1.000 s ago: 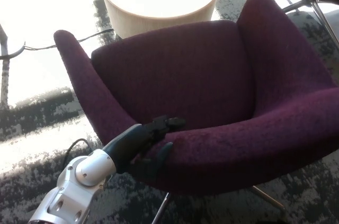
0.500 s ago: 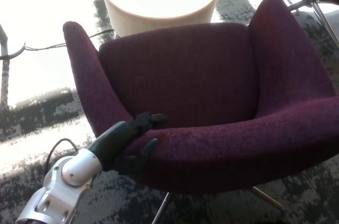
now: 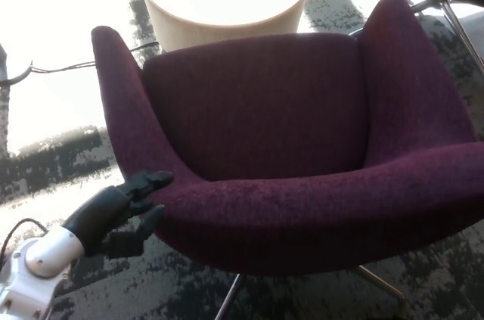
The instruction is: The robot stands in front of a sofa and uses its left hand to push the left side of the sofa
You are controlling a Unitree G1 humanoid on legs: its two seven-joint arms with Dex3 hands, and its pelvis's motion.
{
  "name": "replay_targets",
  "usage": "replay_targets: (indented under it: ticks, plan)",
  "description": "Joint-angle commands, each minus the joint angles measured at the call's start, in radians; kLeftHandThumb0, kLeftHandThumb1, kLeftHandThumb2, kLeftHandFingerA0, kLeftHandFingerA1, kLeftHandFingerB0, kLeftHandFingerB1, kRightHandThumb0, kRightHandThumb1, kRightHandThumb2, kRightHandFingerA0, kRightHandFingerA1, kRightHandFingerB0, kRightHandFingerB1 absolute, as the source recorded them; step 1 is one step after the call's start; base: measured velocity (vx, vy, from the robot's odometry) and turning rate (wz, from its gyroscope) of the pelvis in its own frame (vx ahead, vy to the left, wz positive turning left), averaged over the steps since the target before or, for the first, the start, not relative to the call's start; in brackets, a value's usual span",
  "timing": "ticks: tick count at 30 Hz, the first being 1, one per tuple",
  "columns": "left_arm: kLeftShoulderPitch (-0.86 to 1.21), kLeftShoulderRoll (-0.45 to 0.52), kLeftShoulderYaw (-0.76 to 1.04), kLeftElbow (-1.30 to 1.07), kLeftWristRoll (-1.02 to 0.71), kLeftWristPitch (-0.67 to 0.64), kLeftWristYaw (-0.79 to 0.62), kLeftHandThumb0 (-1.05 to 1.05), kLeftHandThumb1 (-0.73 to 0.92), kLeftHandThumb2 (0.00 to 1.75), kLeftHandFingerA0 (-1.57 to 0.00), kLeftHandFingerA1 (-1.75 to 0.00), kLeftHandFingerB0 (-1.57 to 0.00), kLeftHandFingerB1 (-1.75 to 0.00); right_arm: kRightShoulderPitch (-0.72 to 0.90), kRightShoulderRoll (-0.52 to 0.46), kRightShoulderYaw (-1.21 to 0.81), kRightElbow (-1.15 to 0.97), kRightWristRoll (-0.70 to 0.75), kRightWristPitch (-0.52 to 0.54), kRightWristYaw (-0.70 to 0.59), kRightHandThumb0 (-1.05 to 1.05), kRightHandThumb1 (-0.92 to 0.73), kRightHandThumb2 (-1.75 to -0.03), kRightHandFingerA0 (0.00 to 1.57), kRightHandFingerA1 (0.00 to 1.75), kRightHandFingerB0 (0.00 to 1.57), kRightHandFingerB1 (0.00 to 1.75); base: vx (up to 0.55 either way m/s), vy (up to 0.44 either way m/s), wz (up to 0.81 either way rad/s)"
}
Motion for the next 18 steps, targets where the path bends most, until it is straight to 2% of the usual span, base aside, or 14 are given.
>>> replay_targets:
  ticks: [1, 2, 3, 4, 6, 7, 9, 10, 11, 17, 18]
  plan:
    - [0.015, 0.053, 0.052, 0.042, -0.033, -0.055, -0.007, -0.79, 0.78, 1.18, -0.05, -0.45, -0.01, -0.29, 0.009, -0.022, 0.002, 0.008, -0.003, 0.011, 0.007, -0.62, -0.84, -0.65, 0.64, 0.45, 0.56, 0.42, 0.00, 0.000, 0.00]
    - [0.015, 0.068, 0.059, 0.056, -0.026, -0.077, -0.002, -0.83, 0.81, 1.19, -0.10, -0.46, -0.04, -0.30, 0.009, -0.024, 0.003, 0.008, -0.005, 0.015, 0.005, -0.62, -0.84, -0.66, 0.63, 0.45, 0.55, 0.42, 0.00, 0.000, 0.00]
    - [0.019, 0.078, 0.072, 0.061, -0.032, -0.079, -0.002, -0.78, 0.77, 1.18, -0.05, -0.44, -0.04, -0.30, 0.008, -0.026, 0.005, 0.009, -0.007, 0.016, 0.006, -0.62, -0.85, -0.66, 0.63, 0.45, 0.55, 0.41, 0.00, 0.000, 0.00]
    - [0.025, 0.096, 0.086, 0.073, -0.032, -0.081, 0.010, -0.88, 0.83, 1.21, -0.12, -0.46, -0.04, -0.28, 0.008, -0.025, 0.003, 0.010, -0.004, 0.017, 0.011, -0.62, -0.84, -0.66, 0.63, 0.45, 0.55, 0.42, 0.00, 0.000, 0.00]
    - [0.034, 0.109, 0.101, 0.087, -0.033, -0.096, 0.014, -0.86, 0.83, 1.20, -0.12, -0.47, -0.05, -0.28, 0.011, -0.026, 0.007, 0.010, -0.007, 0.016, 0.008, -0.62, -0.85, -0.66, 0.62, 0.44, 0.55, 0.41, 0.00, 0.000, 0.00]
    - [0.039, 0.111, 0.111, 0.098, -0.042, -0.105, 0.008, -0.79, 0.79, 1.20, -0.04, -0.44, -0.02, -0.29, 0.013, -0.026, 0.008, 0.011, -0.007, 0.017, 0.008, -0.63, -0.85, -0.66, 0.62, 0.44, 0.55, 0.41, 0.00, 0.000, 0.00]
    - [0.049, 0.115, 0.124, 0.121, -0.046, -0.123, 0.003, -0.79, 0.79, 1.20, -0.04, -0.44, -0.02, -0.28, 0.018, -0.027, 0.009, 0.012, -0.006, 0.014, 0.011, -0.63, -0.85, -0.65, 0.63, 0.44, 0.55, 0.41, 0.00, 0.000, 0.00]
    - [0.065, 0.118, 0.131, 0.131, -0.045, -0.132, 0.013, -0.88, 0.84, 1.22, -0.11, -0.46, 0.00, -0.27, 0.020, -0.028, 0.015, 0.012, -0.014, 0.019, 0.002, -0.64, -0.84, -0.65, 0.60, 0.44, 0.55, 0.41, 0.00, 0.000, 0.00]
    - [0.081, 0.119, 0.138, 0.141, -0.041, -0.148, 0.022, -0.88, 0.83, 1.22, -0.15, -0.49, 0.00, -0.29, 0.023, -0.028, 0.018, 0.012, -0.016, 0.018, -0.001, -0.63, -0.84, -0.65, 0.60, 0.44, 0.55, 0.41, 0.00, 0.000, 0.00]
    - [0.129, 0.099, 0.163, 0.179, -0.062, -0.186, 0.017, -0.89, 0.78, 1.19, -0.11, -0.47, -0.03, -0.34, 0.041, -0.026, 0.017, 0.009, -0.007, 0.014, 0.016, -0.62, -0.84, -0.65, 0.60, 0.43, 0.54, 0.41, 0.00, 0.000, 0.00]
    - [0.154, 0.091, 0.165, 0.173, -0.065, -0.178, 0.021, -0.88, 0.81, 1.19, -0.17, -0.48, 0.00, -0.31, 0.048, -0.024, 0.019, 0.009, -0.008, 0.013, 0.015, -0.61, -0.84, -0.65, 0.60, 0.44, 0.53, 0.41, 0.00, 0.000, 0.00]
